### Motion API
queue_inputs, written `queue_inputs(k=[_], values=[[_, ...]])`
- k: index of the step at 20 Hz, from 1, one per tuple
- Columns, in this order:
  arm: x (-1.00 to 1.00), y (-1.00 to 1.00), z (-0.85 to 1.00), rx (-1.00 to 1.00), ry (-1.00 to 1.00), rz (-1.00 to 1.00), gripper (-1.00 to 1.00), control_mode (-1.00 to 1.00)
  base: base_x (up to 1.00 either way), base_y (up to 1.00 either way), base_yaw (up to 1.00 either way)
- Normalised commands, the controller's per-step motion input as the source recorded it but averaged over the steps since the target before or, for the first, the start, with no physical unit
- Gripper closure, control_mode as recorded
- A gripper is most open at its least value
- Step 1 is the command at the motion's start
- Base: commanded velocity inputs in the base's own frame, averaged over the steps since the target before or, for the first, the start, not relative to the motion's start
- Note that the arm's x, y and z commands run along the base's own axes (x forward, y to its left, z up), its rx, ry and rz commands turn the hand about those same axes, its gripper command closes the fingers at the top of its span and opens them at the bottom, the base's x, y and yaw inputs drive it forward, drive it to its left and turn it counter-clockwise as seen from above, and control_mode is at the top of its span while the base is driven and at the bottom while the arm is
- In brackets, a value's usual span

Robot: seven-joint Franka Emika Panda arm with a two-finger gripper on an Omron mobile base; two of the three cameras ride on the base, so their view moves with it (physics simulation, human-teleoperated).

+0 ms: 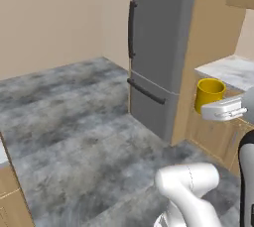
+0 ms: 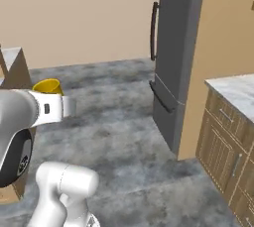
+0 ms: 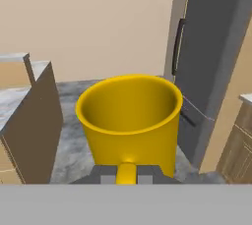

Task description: There is a tray on the dining counter. Grab the cup, mug, and pitcher and place them on the tray. The pitcher may be placed next to the tray if it cannot fit the tray.

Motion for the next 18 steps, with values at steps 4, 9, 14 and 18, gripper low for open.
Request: queue_inputs(k=[4,9,14,18], values=[[0.0,0.0,0.0,0.0,0.0,0.0,1.0,1.0,0.67,-0.36,0.8],[0.0,0.0,0.0,0.0,0.0,0.0,1.0,1.0,0.97,-0.58,0.47],[0.0,0.0,0.0,0.0,0.0,0.0,1.0,1.0,1.0,-0.25,0.07],[0.0,0.0,0.0,0.0,0.0,0.0,1.0,1.0,0.86,0.17,-0.03]])
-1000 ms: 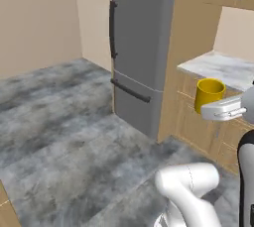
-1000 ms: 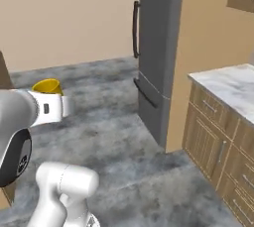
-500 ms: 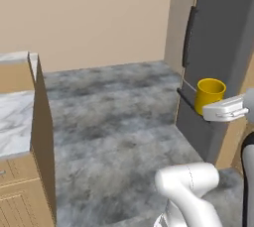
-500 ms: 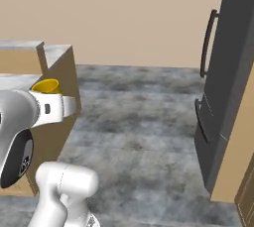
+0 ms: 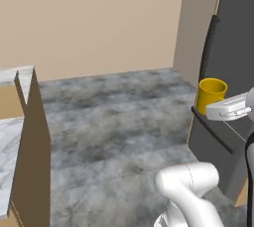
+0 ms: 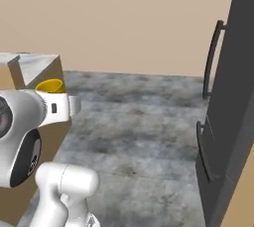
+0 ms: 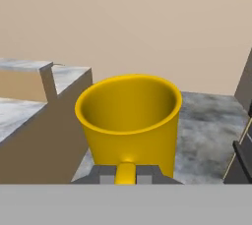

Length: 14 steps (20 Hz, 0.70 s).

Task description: There is a tray on the dining counter. Grab the cup, mug, and pitcher and place them on the tray. The pitcher may be placed next to the tray if it cannot fit the tray.

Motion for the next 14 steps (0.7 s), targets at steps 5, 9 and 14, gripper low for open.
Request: queue_inputs(k=[5,9,14], values=[[0.0,0.0,0.0,0.0,0.0,0.0,1.0,1.0,0.91,0.01,-0.02],[0.0,0.0,0.0,0.0,0.0,0.0,1.0,1.0,1.0,0.0,0.0],[0.0,0.0,0.0,0.0,0.0,0.0,1.0,1.0,1.0,0.0,0.11]])
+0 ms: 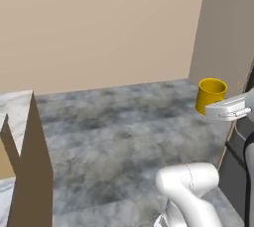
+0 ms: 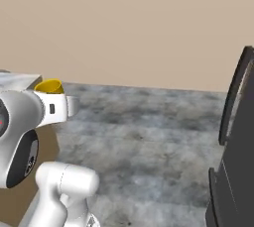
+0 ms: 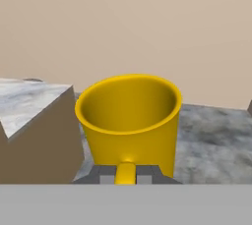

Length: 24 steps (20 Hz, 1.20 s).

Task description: There is a tray on the dining counter. Grab the cup, mug, and pitcher and place them on the tray. The pitcher may be placed next to the tray if it cannot fit the tray.

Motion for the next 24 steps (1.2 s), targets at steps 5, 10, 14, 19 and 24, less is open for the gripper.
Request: queue_inputs(k=[5,10,14,19,24], values=[[0.0,0.0,0.0,0.0,0.0,0.0,1.0,1.0,1.0,-0.08,0.09],[0.0,0.0,0.0,0.0,0.0,0.0,1.0,1.0,1.0,-0.33,0.08],[0.0,0.0,0.0,0.0,0.0,0.0,1.0,1.0,1.0,-0.22,0.13],[0.0,0.0,0.0,0.0,0.0,0.0,1.0,1.0,1.0,-0.16,0.21],[0.0,0.0,0.0,0.0,0.0,0.0,1.0,1.0,1.0,-0.42,0.46]])
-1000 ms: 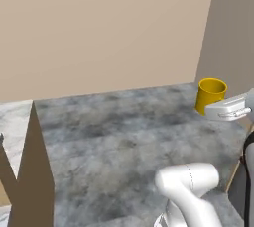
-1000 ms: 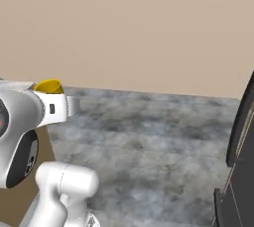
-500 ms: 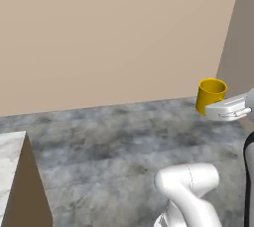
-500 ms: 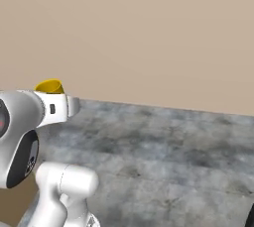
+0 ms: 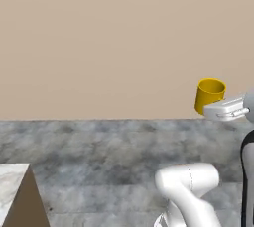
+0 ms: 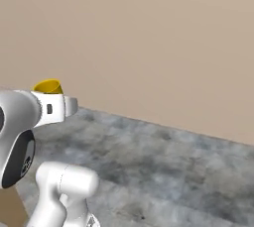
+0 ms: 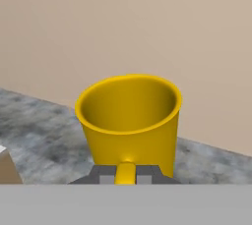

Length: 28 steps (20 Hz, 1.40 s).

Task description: There is a tray on the dining counter. Grab the cup, mug, and pitcher and place them on the tray. The pitcher may be placed next to the tray if it cannot fit the tray.

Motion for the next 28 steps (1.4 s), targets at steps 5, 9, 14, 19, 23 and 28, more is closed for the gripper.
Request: queue_inputs(k=[5,9,14,19,23,28], values=[[0.0,0.0,0.0,0.0,0.0,0.0,1.0,1.0,1.0,-0.32,0.64],[0.0,0.0,0.0,0.0,0.0,0.0,1.0,1.0,0.98,-0.49,0.69],[0.0,0.0,0.0,0.0,0.0,0.0,1.0,1.0,0.71,-0.71,0.69],[0.0,0.0,0.0,0.0,0.0,0.0,1.0,1.0,0.42,-0.48,0.78],[0.0,0.0,0.0,0.0,0.0,0.0,1.0,1.0,0.46,-0.59,0.77],[0.0,0.0,0.0,0.0,0.0,0.0,1.0,1.0,0.49,-0.73,0.69]])
